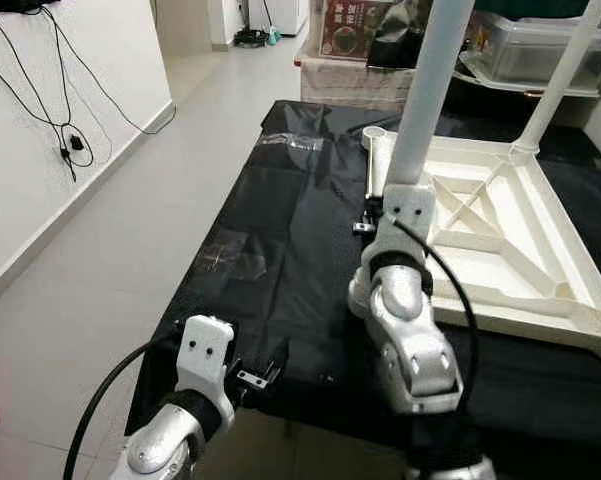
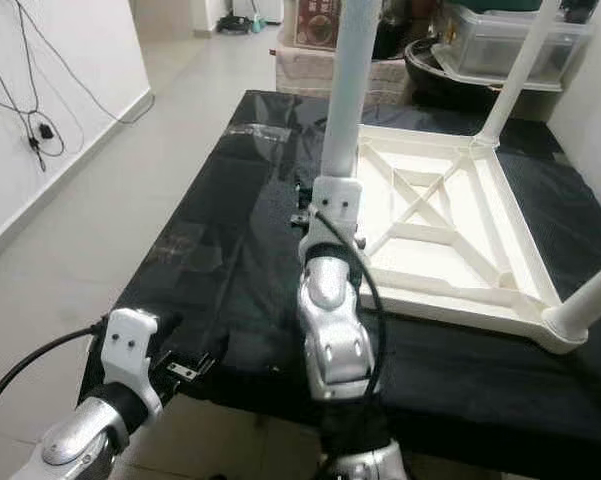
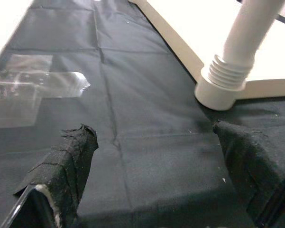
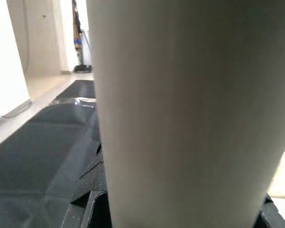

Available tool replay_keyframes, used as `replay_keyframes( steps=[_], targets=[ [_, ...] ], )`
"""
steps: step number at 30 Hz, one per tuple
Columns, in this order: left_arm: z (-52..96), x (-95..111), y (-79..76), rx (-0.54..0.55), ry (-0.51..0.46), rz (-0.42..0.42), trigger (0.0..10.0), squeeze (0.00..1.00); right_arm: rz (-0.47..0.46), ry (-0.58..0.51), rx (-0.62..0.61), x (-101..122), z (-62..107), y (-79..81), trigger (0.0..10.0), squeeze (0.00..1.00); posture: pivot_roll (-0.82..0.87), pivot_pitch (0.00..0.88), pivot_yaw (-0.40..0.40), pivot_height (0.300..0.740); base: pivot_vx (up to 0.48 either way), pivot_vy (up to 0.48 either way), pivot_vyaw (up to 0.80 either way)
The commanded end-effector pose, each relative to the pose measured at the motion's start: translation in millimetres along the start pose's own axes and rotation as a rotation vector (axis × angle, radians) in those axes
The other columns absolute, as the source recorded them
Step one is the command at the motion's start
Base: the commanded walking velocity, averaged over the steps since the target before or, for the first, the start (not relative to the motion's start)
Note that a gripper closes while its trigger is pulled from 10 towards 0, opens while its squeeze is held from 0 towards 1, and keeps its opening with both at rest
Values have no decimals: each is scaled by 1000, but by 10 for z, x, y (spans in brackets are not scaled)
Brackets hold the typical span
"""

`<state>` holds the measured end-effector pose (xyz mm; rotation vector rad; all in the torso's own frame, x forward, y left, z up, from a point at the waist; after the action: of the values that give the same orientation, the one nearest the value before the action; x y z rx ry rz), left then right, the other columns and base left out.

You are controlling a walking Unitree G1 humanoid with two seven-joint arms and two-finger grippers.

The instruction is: Building children table

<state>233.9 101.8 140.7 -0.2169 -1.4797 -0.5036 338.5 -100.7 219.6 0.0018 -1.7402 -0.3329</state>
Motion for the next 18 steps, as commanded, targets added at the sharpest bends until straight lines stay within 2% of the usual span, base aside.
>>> replay_keyframes(
  steps=[1, 3, 6, 9, 11, 17, 18],
  targets=[
    [24, -65, 15, 9, 24, -5, 10000, 0, -98, 164, -15, -312, 218, 209, 0, 0, 113, 120, -9, 740, 0, 0, 0],
    [22, -69, 28, 13, 24, -7, 10000, 0, -94, 160, -11, -299, 236, 246, 0, 0, 113, 119, -9, 740, 0, 0, 0],
    [12, -80, 43, 17, 22, -14, 10000, 0, -95, 220, -19, -396, 270, 258, 0, 0, 111, 110, -12, 740, 0, 0, 0],
    [-4, -88, 46, 18, 20, -15, 10000, 0, -172, 278, -14, -465, 240, 263, 0, 0, 110, 106, -8, 740, 0, 0, 0],
    [-15, -92, 46, 17, 19, -15, 10000, 0, -244, 275, 66, -421, 186, 342, 0, 0, 109, 102, -7, 740, 0, 0, 0],
    [-54, -53, 66, 16, 11, -4, 10000, 0, -288, 83, 98, -57, -39, 285, 0, 0, 108, 98, -7, 740, 0, 0, 0],
    [-80, 1, 99, 28, -16, 1, 10000, 1000, -316, -21, 125, 186, -150, 245, 0, 0, 105, 88, -4, 740, 0, 0, 0]
  ],
)
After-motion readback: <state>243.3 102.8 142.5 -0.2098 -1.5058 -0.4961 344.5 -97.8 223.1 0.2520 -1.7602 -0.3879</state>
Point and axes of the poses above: a point about 5 cm out from each wrist's last joint towards the gripper, its own z axis pointing back from the gripper into the wrist, its own x axis along the axis of the wrist's last joint, y = z × x, the point moved 2 cm from there along -z, pointing out of the wrist towards the gripper, and after that the axes turned 15 degrees about -z, right-handed, at the moved point
